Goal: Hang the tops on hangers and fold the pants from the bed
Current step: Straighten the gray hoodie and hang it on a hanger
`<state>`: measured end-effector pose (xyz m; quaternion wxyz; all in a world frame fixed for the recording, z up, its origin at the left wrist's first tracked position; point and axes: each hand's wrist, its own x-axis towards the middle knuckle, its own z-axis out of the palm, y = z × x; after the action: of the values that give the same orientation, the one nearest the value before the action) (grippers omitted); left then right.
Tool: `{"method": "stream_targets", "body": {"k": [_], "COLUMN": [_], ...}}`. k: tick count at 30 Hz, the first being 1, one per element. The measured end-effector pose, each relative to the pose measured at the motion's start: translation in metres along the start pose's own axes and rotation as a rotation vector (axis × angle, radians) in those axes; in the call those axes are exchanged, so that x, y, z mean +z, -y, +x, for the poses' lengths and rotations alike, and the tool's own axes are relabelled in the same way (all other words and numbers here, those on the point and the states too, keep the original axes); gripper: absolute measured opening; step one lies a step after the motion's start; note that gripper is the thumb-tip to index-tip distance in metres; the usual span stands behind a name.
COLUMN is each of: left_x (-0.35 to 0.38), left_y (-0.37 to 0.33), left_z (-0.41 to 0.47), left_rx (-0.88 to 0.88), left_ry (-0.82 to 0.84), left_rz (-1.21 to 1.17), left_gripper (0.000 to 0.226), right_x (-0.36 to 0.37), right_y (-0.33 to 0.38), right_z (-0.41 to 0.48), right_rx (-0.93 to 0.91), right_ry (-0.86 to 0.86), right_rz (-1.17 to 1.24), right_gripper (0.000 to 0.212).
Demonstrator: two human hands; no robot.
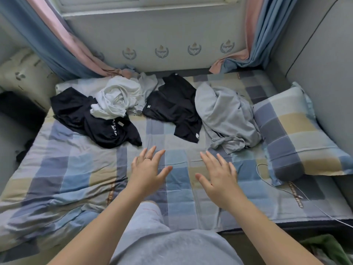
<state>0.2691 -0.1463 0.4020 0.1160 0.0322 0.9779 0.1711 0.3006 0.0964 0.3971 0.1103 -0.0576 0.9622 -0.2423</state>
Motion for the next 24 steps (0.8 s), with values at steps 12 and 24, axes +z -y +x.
{"method": "stream_targets", "body": {"k": [12, 24], "left_x": [0.037, 0.109], "left_y": [0.168, 0.222], "left_z": [0.252, 0.391], "left_rx": [0.197, 0.228], "left_ry": [0.243, 0.421], "left_rz": [0.050, -0.022], "left_gripper": [0.065, 0.065], "right_x": [0.111, 0.159], "right_y": [0.043, 0.012], "right_z": [0.222, 0.348], "right_rx": [0.298, 0.577], "right_ry": [0.015, 0.102], "right_rz": [-0.081, -0.094], "right_gripper": [0.067, 0.065]}}
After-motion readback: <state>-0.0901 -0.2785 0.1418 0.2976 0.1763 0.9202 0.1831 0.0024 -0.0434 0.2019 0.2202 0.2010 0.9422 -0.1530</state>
